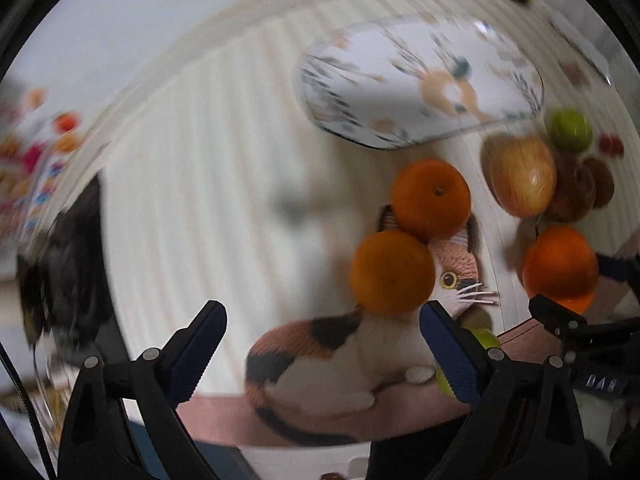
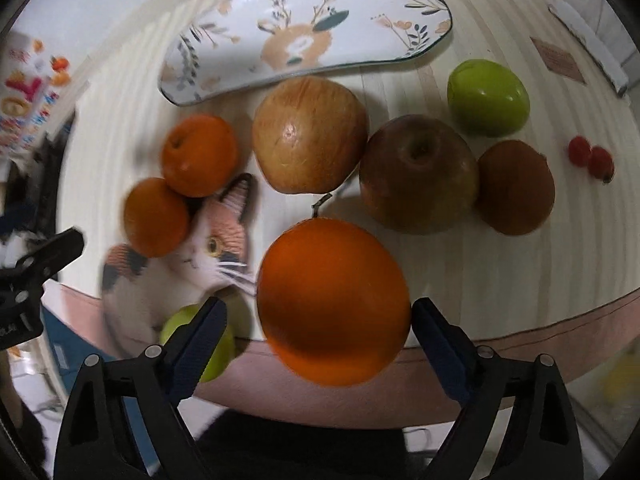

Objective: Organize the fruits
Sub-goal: 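Grasp a tangerine with the left tool while the right tool grasps the large orange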

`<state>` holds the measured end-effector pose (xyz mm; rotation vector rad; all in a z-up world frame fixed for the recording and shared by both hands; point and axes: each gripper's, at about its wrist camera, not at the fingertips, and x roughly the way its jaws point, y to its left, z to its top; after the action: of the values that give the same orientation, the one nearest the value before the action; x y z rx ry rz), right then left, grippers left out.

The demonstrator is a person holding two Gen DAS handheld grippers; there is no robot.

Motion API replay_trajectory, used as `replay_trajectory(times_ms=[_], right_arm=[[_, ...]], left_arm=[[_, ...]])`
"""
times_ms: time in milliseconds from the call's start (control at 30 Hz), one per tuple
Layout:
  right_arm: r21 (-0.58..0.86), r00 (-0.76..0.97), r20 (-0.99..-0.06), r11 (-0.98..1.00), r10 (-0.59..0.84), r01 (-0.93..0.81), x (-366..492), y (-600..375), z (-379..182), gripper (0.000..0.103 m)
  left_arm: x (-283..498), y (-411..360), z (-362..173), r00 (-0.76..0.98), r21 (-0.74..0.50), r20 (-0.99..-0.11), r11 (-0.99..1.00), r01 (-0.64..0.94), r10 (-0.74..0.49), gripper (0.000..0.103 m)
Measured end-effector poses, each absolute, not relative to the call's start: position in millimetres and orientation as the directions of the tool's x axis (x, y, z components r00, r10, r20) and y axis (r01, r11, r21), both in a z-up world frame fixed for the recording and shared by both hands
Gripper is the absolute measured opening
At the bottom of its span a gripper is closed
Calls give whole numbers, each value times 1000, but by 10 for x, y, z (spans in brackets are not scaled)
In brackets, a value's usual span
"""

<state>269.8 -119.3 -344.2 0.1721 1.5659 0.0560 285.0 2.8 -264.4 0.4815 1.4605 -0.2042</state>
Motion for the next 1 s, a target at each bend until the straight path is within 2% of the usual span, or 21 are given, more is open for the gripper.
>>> replay_trajectory(times_ms=[67,267,333,500,567,733,1000], right_arm=[[100,-14,-995,993,101,62,2725,-1150,-3521,83],[110,-31,-993,990,113,86,2786,-1123,-3622,82],[107,-43,-993,991,111,83,2816,-1111,-3634,83],[109,-77,-990,992,114,68,2935,-1107,-3775,82],[127,-96,-986,989,133,74,2950,-1101,-3851,82],[149,-93,-983,985,157,83,2993,-1077,-3880,82],[212,-107,-968,967,227,140,3025,-1234,-3865,82]], left_arm=[[2909,-43,-2813,80,165,-986,869,467,145,99],[2972,-166,-3007,24,88,-996,849,521,89,99],[2969,-199,-3012,18,77,-997,840,537,79,94],[2963,-201,-3052,-29,1,-999,847,532,20,67],[2935,-184,-3073,-40,-15,-999,850,526,7,60],[2902,-157,-3172,-35,11,-999,855,519,34,61],[2875,33,-3221,-52,-22,-999,881,472,2,60]])
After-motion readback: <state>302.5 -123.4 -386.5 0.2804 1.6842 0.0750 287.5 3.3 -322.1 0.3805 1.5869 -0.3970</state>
